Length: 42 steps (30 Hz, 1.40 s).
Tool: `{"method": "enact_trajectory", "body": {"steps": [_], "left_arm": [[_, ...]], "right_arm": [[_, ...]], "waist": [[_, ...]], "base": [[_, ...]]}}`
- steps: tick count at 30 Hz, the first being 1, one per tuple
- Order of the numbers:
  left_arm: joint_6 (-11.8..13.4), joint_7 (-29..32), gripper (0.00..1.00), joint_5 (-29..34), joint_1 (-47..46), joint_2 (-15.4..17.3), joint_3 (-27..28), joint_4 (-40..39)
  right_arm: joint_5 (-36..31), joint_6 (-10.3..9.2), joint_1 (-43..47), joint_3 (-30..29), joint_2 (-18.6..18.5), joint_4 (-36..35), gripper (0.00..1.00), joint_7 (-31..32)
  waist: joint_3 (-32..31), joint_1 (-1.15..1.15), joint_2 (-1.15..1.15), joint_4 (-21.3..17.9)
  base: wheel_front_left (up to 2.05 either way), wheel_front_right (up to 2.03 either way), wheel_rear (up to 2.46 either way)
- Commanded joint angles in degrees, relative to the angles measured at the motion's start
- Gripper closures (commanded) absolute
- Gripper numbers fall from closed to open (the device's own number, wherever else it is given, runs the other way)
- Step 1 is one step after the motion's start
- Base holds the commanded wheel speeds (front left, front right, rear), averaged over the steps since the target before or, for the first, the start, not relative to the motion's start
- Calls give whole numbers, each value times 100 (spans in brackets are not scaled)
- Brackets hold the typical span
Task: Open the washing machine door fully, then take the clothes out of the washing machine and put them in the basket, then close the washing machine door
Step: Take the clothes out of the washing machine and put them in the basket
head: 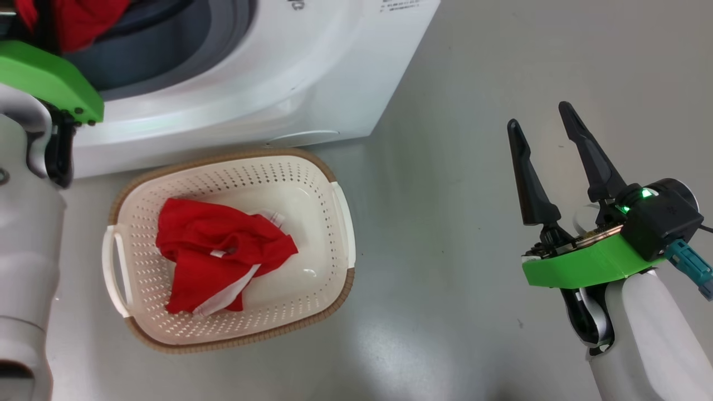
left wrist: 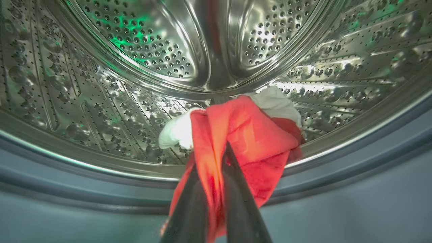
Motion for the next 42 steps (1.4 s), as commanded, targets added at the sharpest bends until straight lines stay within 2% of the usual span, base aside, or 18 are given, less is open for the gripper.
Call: {"method": "enact_trajectory", "body": {"steps": [1, 9, 20, 31, 42], "left_arm": [[61, -65, 100, -41, 146, 266, 176, -336], [203, -68, 100, 135, 1023, 245, 689, -1670], [218, -69, 100, 607, 2357, -76, 1426, -3352], [101, -70, 100, 1047, 3592, -346, 1782, -4533], [90, -70, 100, 1392, 4779, -819, 1909, -6134]], "right_arm": [[-12, 35, 75, 106, 8, -122, 0, -36], [-7, 35, 161, 117, -7, -77, 0, -36], [35, 35, 342, 99, -55, -54, 0, -36], [166, 35, 604, 146, -77, 32, 0, -36], [213, 35, 855, 125, -68, 73, 0, -36]], "waist": [[-98, 0, 0, 71], [-365, 0, 0, 167], [-850, 0, 0, 295], [-1536, 0, 0, 399], [-2005, 0, 0, 534]], "base": [[0, 0, 0], [0, 0, 0], [0, 0, 0], [0, 0, 0], [0, 0, 0]]}}
